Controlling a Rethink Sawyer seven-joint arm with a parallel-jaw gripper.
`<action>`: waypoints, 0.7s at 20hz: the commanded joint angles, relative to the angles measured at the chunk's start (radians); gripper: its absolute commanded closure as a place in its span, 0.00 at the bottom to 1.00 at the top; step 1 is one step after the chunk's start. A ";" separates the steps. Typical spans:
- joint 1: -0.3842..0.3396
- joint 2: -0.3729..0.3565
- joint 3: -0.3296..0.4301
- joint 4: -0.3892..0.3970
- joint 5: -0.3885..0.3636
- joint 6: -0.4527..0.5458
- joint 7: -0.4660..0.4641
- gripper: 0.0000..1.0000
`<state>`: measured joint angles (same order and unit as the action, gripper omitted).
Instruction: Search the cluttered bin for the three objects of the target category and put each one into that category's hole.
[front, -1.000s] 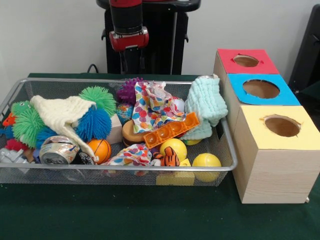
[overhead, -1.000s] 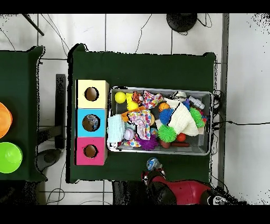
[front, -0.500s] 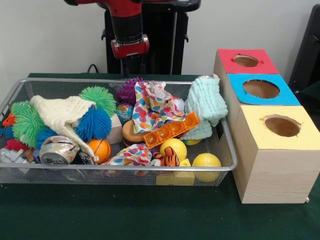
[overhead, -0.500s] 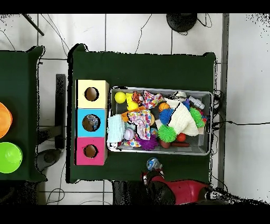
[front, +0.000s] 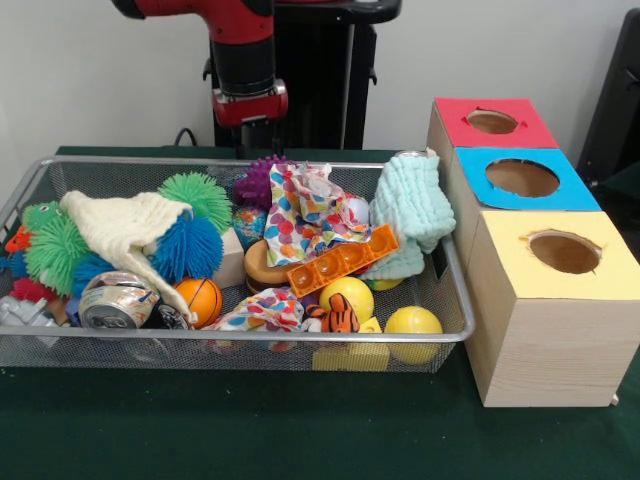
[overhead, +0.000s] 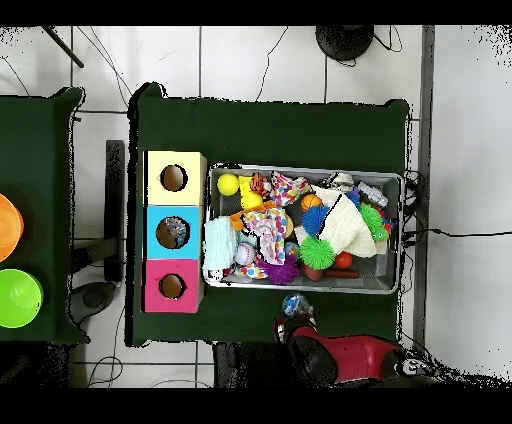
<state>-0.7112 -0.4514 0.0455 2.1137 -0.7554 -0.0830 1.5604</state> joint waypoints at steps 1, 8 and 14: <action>-0.046 -0.068 0.123 -0.150 -0.012 0.107 0.025 0.00; -0.060 -0.111 0.140 -0.130 -0.013 0.141 0.017 0.00; -0.061 -0.128 0.147 -0.124 -0.015 0.155 0.017 0.00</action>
<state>-0.7632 -0.5522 0.0814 2.1145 -0.7560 -0.0251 1.5604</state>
